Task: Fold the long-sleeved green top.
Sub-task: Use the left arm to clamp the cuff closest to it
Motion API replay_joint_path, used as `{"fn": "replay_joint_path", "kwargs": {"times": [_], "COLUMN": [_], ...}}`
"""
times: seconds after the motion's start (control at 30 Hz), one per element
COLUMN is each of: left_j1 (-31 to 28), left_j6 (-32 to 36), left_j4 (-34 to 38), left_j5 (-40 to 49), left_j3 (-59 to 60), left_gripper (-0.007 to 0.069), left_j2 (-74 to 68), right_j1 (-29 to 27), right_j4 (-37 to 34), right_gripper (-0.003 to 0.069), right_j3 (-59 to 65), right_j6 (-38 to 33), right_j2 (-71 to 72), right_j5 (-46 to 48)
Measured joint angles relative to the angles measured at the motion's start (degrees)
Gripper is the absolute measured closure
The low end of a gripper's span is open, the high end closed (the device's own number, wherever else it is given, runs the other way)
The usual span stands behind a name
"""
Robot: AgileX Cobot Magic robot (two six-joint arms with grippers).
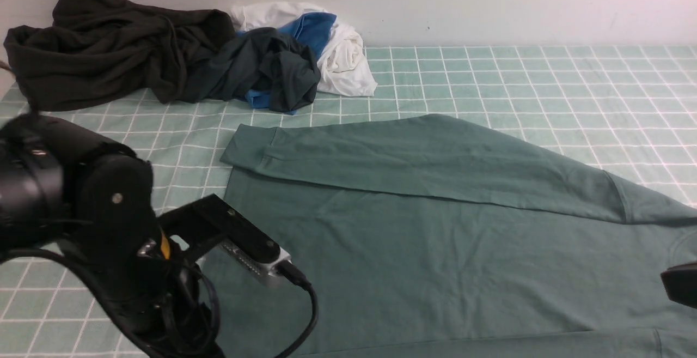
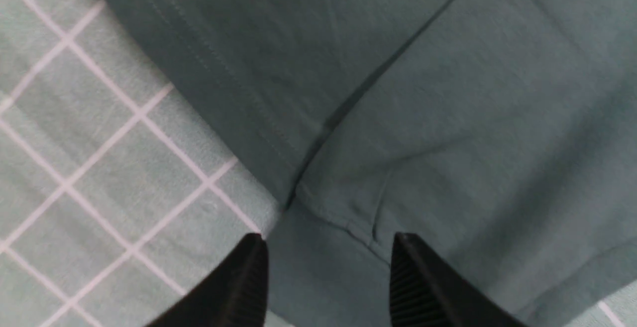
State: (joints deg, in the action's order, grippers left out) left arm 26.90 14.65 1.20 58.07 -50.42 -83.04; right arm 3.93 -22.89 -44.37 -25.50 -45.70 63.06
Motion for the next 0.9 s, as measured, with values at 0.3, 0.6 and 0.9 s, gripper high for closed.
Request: {"fn": "replay_joint_path", "kwargs": {"times": [0.3, 0.6, 0.9], "left_j1": [0.0, 0.0, 0.0], "left_j6": [9.1, 10.7, 10.7], "left_j4": [4.4, 6.5, 6.9], "left_j5": [-5.5, -5.3, -1.9], "left_j3": [0.0, -0.5, -1.6], "left_gripper": [0.0184, 0.0379, 0.0623], "left_j2": [-13.3, -15.2, -9.2], "right_j1": [0.0, 0.0, 0.0], "right_j4": [0.0, 0.1, 1.5], "right_gripper": [0.0673, 0.0673, 0.0673], "right_j3": [1.5, 4.0, 4.7], "right_j6": [-0.2, -0.7, 2.2], "right_j2": [0.0, 0.0, -2.0], "right_j5": [-3.0, -6.6, -6.7]}}
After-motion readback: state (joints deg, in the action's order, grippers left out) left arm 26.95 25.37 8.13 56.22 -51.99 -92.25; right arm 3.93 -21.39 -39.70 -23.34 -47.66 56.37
